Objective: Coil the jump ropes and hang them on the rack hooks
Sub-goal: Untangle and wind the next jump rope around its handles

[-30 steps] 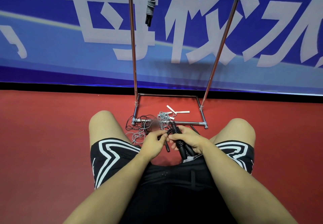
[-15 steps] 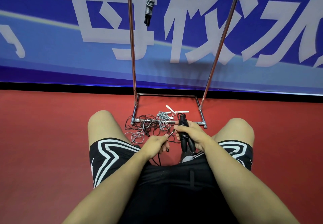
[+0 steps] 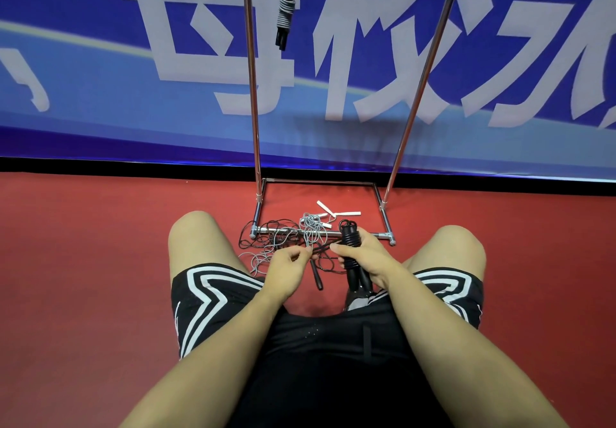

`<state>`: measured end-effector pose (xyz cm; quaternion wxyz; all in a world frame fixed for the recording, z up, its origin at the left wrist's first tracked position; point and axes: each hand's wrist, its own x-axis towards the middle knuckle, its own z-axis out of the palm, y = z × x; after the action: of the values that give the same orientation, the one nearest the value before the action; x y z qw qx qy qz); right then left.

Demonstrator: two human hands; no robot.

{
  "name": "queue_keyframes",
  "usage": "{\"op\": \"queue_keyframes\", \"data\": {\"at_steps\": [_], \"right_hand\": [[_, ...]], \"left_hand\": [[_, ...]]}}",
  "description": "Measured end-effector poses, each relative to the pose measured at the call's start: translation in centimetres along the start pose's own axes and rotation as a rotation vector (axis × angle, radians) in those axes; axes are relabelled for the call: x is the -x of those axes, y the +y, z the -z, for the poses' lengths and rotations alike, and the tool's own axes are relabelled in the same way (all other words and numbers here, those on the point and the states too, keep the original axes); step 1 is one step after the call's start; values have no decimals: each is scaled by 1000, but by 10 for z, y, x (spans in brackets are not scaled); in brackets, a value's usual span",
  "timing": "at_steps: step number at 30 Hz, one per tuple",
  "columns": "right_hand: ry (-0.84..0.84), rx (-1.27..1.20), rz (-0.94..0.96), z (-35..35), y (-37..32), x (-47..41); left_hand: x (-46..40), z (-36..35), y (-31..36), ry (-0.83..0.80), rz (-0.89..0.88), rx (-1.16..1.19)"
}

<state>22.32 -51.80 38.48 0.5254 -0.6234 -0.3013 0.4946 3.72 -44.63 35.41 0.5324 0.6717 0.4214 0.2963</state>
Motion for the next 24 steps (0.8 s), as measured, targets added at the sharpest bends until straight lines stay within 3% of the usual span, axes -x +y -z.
{"op": "queue_keyframes", "data": {"at_steps": [10,24], "right_hand": [[-38,-213,-126,-1,-2,-3],[-76,209,10,-5,6,-5]], "left_hand": [[-1,0,-4,25,-24,-89],[1,-1,-2,39,-74,-123]]}}
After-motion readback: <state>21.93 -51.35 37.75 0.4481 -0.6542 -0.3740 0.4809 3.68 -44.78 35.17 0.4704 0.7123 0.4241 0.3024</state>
